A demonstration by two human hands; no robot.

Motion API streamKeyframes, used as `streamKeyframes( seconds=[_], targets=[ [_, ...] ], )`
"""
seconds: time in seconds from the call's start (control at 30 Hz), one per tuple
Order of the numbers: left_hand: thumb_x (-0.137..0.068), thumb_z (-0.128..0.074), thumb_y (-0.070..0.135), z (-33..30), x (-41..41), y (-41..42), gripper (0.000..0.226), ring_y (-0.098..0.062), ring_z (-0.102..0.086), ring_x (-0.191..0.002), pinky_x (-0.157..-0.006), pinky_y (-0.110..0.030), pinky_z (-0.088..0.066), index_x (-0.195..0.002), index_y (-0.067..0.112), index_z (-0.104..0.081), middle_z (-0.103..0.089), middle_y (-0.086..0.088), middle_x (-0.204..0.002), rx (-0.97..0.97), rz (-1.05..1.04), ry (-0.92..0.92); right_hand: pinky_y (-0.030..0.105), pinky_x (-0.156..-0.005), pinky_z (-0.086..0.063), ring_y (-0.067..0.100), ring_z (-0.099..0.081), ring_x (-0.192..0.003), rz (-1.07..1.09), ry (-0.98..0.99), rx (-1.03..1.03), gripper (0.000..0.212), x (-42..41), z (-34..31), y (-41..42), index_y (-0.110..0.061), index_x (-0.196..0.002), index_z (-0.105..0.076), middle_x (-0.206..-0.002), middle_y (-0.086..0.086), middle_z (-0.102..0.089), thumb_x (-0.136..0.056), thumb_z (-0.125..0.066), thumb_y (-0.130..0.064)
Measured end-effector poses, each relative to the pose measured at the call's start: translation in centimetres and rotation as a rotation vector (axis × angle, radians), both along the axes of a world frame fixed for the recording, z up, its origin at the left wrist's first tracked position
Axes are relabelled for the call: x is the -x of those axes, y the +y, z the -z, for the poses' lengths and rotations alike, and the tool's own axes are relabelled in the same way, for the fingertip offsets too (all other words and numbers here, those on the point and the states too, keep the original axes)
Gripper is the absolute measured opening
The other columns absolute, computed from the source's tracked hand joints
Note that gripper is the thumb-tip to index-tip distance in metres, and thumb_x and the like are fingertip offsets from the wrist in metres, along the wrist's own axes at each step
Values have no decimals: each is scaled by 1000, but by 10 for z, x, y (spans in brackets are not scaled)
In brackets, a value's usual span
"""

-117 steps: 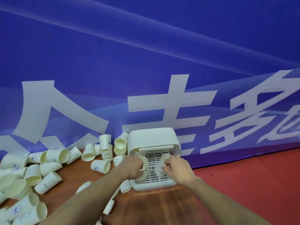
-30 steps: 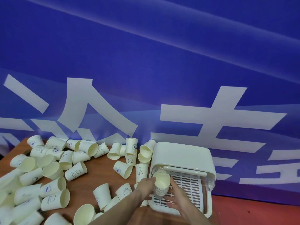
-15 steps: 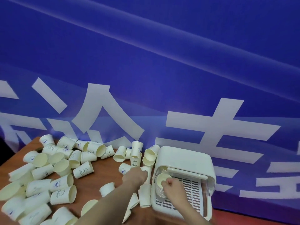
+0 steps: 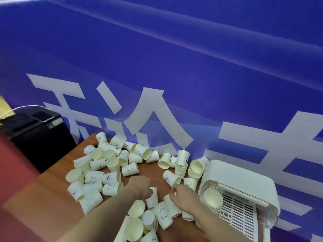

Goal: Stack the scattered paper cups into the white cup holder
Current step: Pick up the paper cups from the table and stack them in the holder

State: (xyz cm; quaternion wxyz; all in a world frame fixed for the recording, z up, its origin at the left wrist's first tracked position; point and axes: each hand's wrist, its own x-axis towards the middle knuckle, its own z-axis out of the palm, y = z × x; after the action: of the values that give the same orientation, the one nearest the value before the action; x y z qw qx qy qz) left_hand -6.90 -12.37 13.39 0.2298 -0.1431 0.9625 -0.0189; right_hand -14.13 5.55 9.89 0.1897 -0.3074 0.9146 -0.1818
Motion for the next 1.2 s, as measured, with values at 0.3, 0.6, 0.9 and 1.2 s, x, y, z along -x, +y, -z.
streamKeyframes(
  seconds=[0.3,0.6,0.9,1.2],
  targets=[
    [-95,-41,36,50,-81,-78,28,-27,-61,-90,-71,-34,-46,-89,13,-56,-66,-11,-108,-171,-97,-46,32,-73,-47,18,-62,-92,-107,-66,-118,10,-42,33,-72,-30,-82,-54,-99,-4,-65,-85,-50,-39],
    [-94,-42,33,93,-81,-118,30,-31,-62,-85,-66,-38,-48,-98,9,-59,-66,-12,-97,-285,139,20,32,-74,-48,22,-60,-86,-171,-70,-265,12,-78,62,-108,-26,-85,-60,-90,-1,-60,-87,-53,-35],
    [-83,-59,23,108,-64,-117,38,-33,-60,-102,-79,-38,-48,-121,21,-64,-67,-11,-111,-278,527,-94,33,-77,-43,27,-62,-99,-198,-207,-480,35,-126,67,-118,-17,-106,-66,-108,6,-67,-84,-62,-44],
    [-94,-50,25,115,-59,-124,27,-41,-61,-89,-66,-38,-37,-97,4,-68,-67,-19,-98,-163,690,-72,35,-80,-38,35,-59,-108,-275,-135,-555,23,-134,59,-132,-1,-110,-62,-114,19,-63,-95,-51,-15]
  ],
)
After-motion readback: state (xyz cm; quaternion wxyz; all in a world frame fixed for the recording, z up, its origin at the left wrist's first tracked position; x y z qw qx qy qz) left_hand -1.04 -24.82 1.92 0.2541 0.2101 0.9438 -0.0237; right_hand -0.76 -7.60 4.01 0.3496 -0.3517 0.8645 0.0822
